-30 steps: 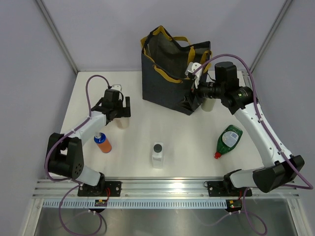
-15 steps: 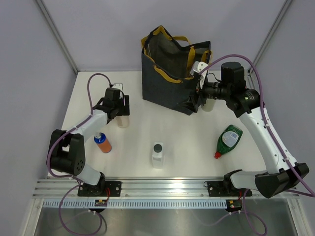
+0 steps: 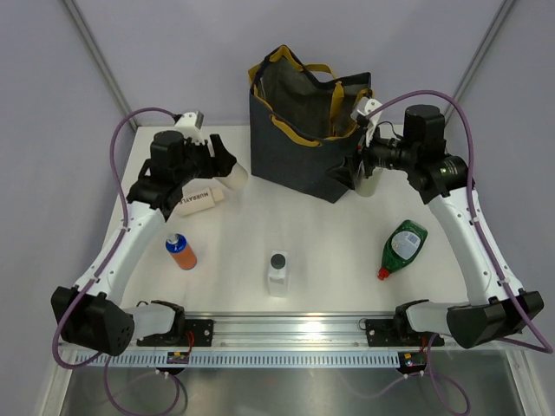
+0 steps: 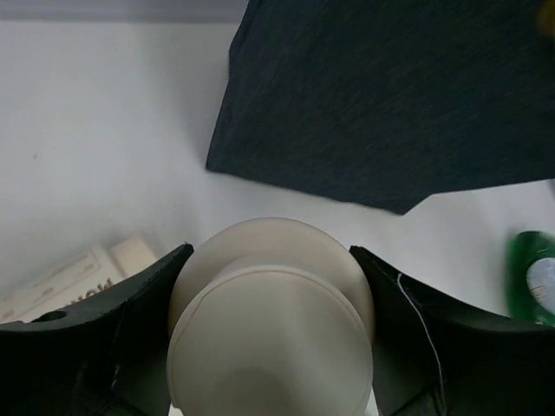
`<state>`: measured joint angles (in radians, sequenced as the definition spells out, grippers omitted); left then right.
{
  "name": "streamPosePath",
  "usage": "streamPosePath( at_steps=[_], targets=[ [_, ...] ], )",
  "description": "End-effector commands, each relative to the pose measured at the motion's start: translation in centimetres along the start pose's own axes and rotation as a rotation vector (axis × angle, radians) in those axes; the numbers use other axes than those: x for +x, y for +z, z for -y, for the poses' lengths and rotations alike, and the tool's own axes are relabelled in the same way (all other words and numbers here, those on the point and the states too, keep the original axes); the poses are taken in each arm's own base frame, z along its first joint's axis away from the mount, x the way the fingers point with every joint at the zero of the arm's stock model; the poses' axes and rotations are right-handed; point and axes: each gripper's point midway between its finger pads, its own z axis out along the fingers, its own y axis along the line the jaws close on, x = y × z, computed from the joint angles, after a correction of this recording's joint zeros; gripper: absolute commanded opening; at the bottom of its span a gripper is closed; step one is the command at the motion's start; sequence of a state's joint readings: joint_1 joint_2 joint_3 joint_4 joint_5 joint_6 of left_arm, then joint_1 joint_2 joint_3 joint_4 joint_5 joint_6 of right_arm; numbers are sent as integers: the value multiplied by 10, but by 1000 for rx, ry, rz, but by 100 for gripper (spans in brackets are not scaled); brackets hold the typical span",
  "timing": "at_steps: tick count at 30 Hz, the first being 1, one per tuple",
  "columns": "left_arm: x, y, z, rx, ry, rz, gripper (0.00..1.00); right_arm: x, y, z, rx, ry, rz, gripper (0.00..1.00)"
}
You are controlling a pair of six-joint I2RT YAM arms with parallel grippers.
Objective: Place the personal care products into the canvas bag
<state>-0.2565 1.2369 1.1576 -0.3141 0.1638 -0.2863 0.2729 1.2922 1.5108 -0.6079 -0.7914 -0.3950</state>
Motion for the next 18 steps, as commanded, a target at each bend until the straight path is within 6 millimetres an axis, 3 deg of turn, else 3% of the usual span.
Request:
streamPosePath(
  at_steps=[1, 2, 4, 5, 7, 8, 11, 14, 15, 16, 17, 18],
  targets=[
    [-114, -57, 71, 247, -25, 318, 0, -26, -16, 4, 29, -9, 74, 91],
    [-138, -72, 84, 285, -24, 372, 0, -26, -18, 7, 37, -5, 76, 91],
    [-161, -88, 103, 358, -32, 415, 0, -26, -24, 15, 62, 15, 83, 91],
    [-185, -101, 117, 406, -48, 472, 0, -26, -26, 16, 60, 25, 86, 91],
    [-211, -116, 136, 482, -71, 536, 0, -24, -30, 22, 71, 46, 95, 91],
    [-229, -119, 144, 507, -73, 569, 0, -23, -30, 22, 71, 56, 95, 91],
    [-256, -115, 165, 573, -95, 609, 0, -22, -33, 24, 76, 69, 103, 91],
    [-280, -84, 188, 619, -110, 619, 0, -24, -34, 23, 82, 76, 110, 91],
    [-275, -44, 189, 607, -119, 578, 0, -24, -36, 23, 86, 76, 114, 91],
    [-291, -53, 204, 624, -95, 624, 0, -24, -37, 24, 89, 79, 115, 91],
    [-295, -43, 207, 616, -79, 635, 0, -27, -39, 22, 91, 78, 122, 91],
    [-282, -5, 211, 595, -78, 584, 0, -26, -41, 23, 98, 80, 124, 91]
  ],
)
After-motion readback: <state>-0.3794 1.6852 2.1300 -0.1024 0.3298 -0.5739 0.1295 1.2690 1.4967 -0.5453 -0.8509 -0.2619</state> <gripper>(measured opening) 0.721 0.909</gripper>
